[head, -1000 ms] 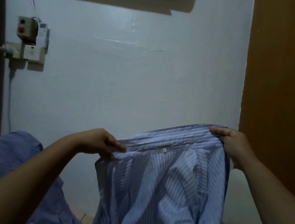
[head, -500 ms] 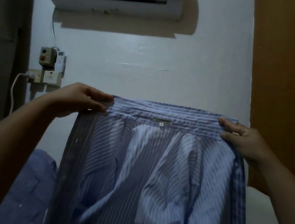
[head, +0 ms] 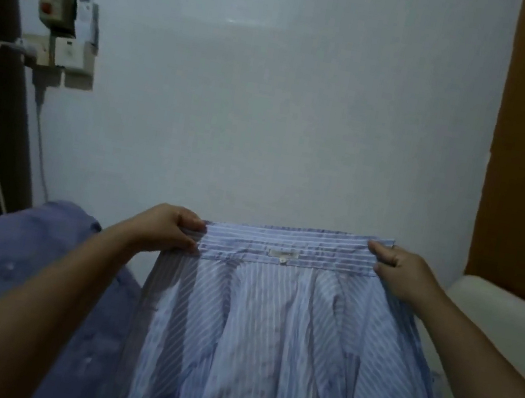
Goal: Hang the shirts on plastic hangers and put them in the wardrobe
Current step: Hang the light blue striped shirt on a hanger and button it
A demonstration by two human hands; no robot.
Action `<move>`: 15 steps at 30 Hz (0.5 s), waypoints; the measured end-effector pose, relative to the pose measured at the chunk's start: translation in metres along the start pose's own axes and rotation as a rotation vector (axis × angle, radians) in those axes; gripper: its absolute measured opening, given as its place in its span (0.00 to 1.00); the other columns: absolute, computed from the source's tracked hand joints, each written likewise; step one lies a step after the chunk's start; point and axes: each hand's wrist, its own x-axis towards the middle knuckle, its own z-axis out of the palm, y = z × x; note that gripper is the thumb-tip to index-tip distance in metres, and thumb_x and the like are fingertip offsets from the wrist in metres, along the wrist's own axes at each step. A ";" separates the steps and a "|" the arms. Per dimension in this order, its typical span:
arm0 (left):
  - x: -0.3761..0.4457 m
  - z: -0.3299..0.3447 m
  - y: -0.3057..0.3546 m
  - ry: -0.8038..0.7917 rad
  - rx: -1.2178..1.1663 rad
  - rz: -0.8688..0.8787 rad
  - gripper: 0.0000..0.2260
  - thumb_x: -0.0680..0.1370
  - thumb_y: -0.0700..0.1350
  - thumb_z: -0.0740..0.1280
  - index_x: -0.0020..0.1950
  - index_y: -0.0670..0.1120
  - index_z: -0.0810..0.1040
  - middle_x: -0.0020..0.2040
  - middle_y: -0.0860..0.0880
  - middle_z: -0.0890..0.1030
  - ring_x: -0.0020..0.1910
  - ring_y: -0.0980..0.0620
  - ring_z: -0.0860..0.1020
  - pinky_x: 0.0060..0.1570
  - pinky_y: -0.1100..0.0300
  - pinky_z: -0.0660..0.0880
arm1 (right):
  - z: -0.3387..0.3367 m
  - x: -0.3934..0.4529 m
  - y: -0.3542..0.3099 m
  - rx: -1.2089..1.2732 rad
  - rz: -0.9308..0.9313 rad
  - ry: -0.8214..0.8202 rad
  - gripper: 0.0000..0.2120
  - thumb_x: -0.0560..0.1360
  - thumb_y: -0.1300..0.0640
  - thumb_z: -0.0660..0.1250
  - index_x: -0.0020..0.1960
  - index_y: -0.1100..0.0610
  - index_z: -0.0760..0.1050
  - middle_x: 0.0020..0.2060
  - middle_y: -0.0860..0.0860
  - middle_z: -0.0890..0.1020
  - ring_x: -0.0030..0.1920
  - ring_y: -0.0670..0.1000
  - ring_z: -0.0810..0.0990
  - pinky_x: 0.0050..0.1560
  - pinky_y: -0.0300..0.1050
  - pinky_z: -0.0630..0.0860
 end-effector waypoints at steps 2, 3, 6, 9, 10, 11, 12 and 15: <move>0.008 0.051 -0.036 -0.080 0.039 -0.055 0.21 0.69 0.41 0.77 0.62 0.45 0.80 0.59 0.52 0.77 0.56 0.57 0.73 0.51 0.69 0.66 | 0.040 0.002 0.041 -0.056 0.100 -0.089 0.23 0.76 0.68 0.64 0.70 0.62 0.68 0.69 0.55 0.70 0.68 0.53 0.70 0.66 0.39 0.62; 0.011 0.082 -0.056 -0.126 0.045 -0.078 0.21 0.69 0.42 0.77 0.61 0.45 0.81 0.59 0.50 0.78 0.56 0.56 0.74 0.53 0.66 0.67 | 0.063 -0.001 0.066 -0.087 0.152 -0.143 0.25 0.75 0.67 0.65 0.71 0.61 0.67 0.70 0.55 0.69 0.68 0.53 0.69 0.66 0.40 0.62; 0.011 0.149 -0.100 -0.189 0.038 -0.152 0.20 0.67 0.42 0.78 0.57 0.43 0.82 0.55 0.50 0.80 0.55 0.54 0.76 0.54 0.62 0.70 | 0.113 -0.009 0.120 -0.209 0.240 -0.271 0.28 0.74 0.64 0.68 0.73 0.59 0.64 0.71 0.56 0.68 0.69 0.54 0.68 0.66 0.41 0.62; 0.014 0.215 -0.140 -0.244 0.032 -0.195 0.17 0.67 0.41 0.78 0.54 0.41 0.82 0.51 0.48 0.80 0.52 0.53 0.76 0.48 0.62 0.69 | 0.158 -0.019 0.173 -0.260 0.338 -0.357 0.29 0.74 0.61 0.68 0.73 0.56 0.64 0.70 0.55 0.69 0.68 0.54 0.70 0.63 0.40 0.65; 0.015 0.233 -0.151 -0.262 0.032 -0.204 0.16 0.67 0.41 0.78 0.53 0.40 0.82 0.52 0.48 0.79 0.52 0.53 0.76 0.46 0.63 0.68 | 0.171 -0.022 0.188 -0.264 0.370 -0.368 0.29 0.74 0.61 0.68 0.73 0.56 0.65 0.70 0.54 0.69 0.68 0.53 0.69 0.62 0.39 0.65; 0.018 0.252 -0.164 -0.277 0.030 -0.208 0.15 0.68 0.40 0.77 0.52 0.40 0.82 0.52 0.47 0.79 0.52 0.53 0.76 0.45 0.65 0.67 | 0.183 -0.023 0.203 -0.263 0.394 -0.378 0.29 0.73 0.62 0.68 0.72 0.57 0.65 0.70 0.54 0.69 0.68 0.53 0.69 0.62 0.38 0.64; 0.022 0.271 -0.174 -0.278 0.023 -0.208 0.13 0.69 0.40 0.76 0.52 0.40 0.82 0.54 0.45 0.79 0.54 0.51 0.76 0.46 0.66 0.66 | 0.194 -0.023 0.217 -0.266 0.412 -0.392 0.29 0.73 0.63 0.68 0.72 0.57 0.65 0.70 0.54 0.68 0.68 0.52 0.69 0.62 0.38 0.64; 0.038 0.319 -0.200 -0.258 -0.019 -0.283 0.08 0.74 0.37 0.72 0.51 0.46 0.80 0.58 0.42 0.76 0.60 0.43 0.75 0.50 0.67 0.68 | 0.224 -0.019 0.255 -0.295 0.441 -0.423 0.29 0.74 0.63 0.67 0.73 0.57 0.64 0.72 0.54 0.66 0.70 0.52 0.66 0.64 0.37 0.60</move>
